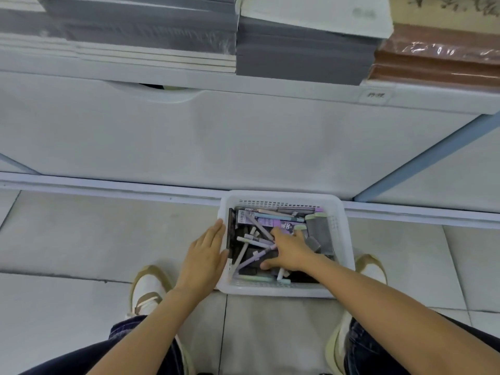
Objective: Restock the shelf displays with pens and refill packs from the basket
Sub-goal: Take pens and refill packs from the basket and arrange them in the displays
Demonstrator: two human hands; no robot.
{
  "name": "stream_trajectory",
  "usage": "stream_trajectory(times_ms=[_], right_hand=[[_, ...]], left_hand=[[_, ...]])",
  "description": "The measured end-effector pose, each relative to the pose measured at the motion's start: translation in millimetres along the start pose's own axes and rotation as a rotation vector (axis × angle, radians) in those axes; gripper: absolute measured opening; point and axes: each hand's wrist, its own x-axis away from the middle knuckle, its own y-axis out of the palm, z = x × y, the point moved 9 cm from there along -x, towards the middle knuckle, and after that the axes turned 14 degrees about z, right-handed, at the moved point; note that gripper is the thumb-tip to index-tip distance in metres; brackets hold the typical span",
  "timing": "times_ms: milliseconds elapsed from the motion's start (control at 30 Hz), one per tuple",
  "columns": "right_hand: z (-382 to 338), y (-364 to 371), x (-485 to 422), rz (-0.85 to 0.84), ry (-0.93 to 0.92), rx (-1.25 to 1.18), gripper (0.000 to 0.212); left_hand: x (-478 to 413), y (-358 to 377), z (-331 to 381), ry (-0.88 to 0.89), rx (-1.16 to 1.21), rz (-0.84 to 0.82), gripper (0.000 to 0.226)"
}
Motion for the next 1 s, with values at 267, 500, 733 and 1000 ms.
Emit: stream_trajectory(times_ms=[267, 500, 733, 1000], right_hand=[[4.0, -8.5, -6.2, -0.177, 0.065, 0.054, 0.051], [7.4, -43.0, 2.0, -0.12, 0.072, -0.313, 0.053], [24.0, -87.0, 0.2, 0.028, 0.067, -0.626, 0.032], [54.0, -79.8, 17.0, 0.117, 0.145, -0.777, 0.028]], left_hand=[[-2.3, 2.1, -1.6, -0.028, -0.006, -0.03, 0.057], [-11.6, -5.2, 1.9, -0.04, 0.019, 0.002, 0.047], [-37.1, -19.5, 35.7, 0.017, 0.075, 0.125, 0.019], [-30.0, 70.2, 55.7, -0.335, 0.124, -0.32, 0.043]])
